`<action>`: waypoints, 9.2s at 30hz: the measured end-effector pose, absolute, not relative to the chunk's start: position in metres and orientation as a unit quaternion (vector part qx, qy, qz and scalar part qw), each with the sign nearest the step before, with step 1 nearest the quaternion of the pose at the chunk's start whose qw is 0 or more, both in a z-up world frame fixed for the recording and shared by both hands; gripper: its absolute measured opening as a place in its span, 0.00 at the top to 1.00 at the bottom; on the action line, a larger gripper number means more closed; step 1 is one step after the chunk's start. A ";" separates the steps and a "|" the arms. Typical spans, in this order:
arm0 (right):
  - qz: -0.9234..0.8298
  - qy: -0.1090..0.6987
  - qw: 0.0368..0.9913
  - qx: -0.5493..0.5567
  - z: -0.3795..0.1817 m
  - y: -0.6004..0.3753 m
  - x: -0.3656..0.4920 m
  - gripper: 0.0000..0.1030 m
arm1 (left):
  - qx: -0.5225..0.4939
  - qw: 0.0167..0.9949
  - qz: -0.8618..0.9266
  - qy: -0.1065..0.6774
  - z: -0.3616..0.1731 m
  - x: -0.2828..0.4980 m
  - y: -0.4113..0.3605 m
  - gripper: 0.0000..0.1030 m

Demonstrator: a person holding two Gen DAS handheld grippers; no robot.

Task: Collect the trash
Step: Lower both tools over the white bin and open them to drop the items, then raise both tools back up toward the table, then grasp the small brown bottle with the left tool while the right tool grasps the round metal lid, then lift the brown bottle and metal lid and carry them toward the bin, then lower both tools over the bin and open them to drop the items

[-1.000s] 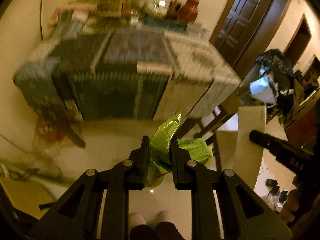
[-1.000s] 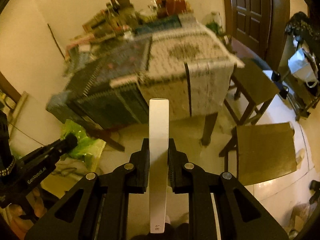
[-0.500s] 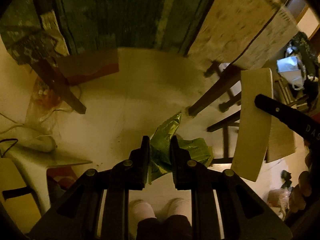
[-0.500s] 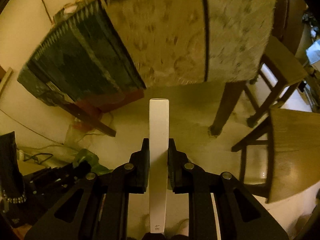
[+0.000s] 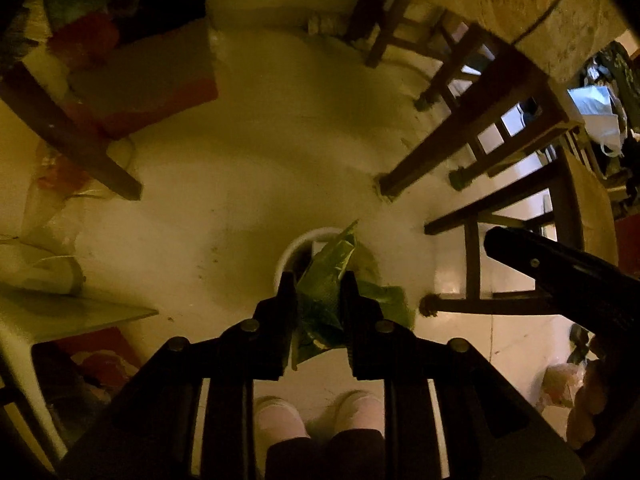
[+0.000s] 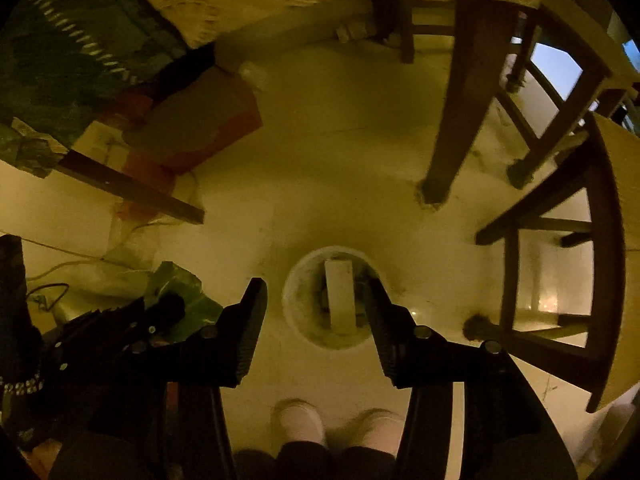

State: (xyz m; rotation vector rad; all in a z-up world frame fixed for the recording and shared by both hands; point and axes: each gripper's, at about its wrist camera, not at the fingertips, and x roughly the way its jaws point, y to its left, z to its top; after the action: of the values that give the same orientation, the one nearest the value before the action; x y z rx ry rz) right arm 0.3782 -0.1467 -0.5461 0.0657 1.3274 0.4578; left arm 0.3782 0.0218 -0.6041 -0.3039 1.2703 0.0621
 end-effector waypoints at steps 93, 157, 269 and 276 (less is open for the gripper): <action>0.275 0.237 0.932 -0.018 -0.014 -0.169 0.496 0.05 | -0.084 0.966 0.142 0.199 0.006 0.497 0.047 0.04; 0.115 0.505 0.855 0.023 -0.241 0.000 0.738 0.97 | -0.132 0.848 -0.032 0.512 -0.291 0.879 0.270 0.30; 0.199 0.442 0.874 0.021 -0.182 -0.159 0.269 0.97 | -0.101 0.921 0.000 0.376 -0.160 0.247 0.049 0.24; 0.202 0.514 0.834 0.004 -0.284 -0.159 0.286 0.97 | -0.141 0.890 0.022 0.433 -0.259 0.264 0.038 0.24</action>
State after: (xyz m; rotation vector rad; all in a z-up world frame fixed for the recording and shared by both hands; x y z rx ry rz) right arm 0.2862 -0.1585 -0.2844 0.0088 1.0886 0.4286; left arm 0.2640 0.0383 -0.2589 -0.2923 0.8985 0.0466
